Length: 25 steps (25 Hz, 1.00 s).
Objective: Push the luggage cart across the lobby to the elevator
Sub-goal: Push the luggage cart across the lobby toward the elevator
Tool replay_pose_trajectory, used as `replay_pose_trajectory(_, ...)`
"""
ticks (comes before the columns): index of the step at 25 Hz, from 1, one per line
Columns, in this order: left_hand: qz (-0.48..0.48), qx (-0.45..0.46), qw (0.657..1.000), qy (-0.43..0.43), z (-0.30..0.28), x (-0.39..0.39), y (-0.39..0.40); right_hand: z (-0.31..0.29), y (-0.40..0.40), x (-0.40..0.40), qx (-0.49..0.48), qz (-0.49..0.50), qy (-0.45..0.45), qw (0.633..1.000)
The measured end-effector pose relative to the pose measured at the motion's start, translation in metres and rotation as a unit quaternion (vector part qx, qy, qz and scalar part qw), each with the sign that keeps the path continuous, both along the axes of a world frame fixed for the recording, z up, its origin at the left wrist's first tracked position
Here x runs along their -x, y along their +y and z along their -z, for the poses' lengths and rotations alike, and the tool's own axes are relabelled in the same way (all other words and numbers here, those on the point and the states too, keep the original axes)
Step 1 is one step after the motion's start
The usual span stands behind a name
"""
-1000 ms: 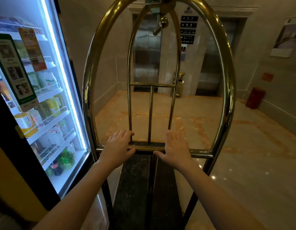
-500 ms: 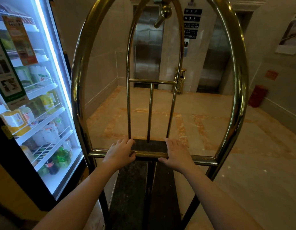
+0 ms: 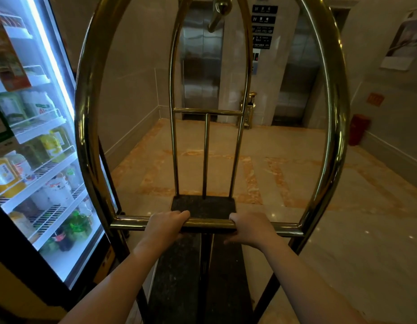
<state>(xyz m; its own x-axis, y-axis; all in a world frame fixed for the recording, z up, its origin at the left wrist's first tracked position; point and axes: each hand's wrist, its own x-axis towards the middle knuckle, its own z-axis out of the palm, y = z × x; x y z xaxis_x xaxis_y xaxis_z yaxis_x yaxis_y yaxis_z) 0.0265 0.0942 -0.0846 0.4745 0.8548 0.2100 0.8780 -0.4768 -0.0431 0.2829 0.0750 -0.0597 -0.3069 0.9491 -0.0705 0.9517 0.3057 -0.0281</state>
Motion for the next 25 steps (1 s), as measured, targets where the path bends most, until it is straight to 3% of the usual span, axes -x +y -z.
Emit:
replay_pose_trajectory(3,-0.01,-0.022,1.0,-0.006,0.004,0.0,0.002,0.004,0.002,0.003,-0.048,0.003,0.002,0.999)
replay_pose_trajectory(16,-0.013,-0.083,0.996,-0.01,0.007,0.003,0.02,-0.002,0.019,-0.003,-0.065,-0.088,-0.01,0.994)
replay_pose_trajectory(25,0.009,-0.081,0.997,-0.009,-0.004,-0.007,0.063,0.0,0.07,-0.01,-0.069,-0.065,-0.012,0.995)
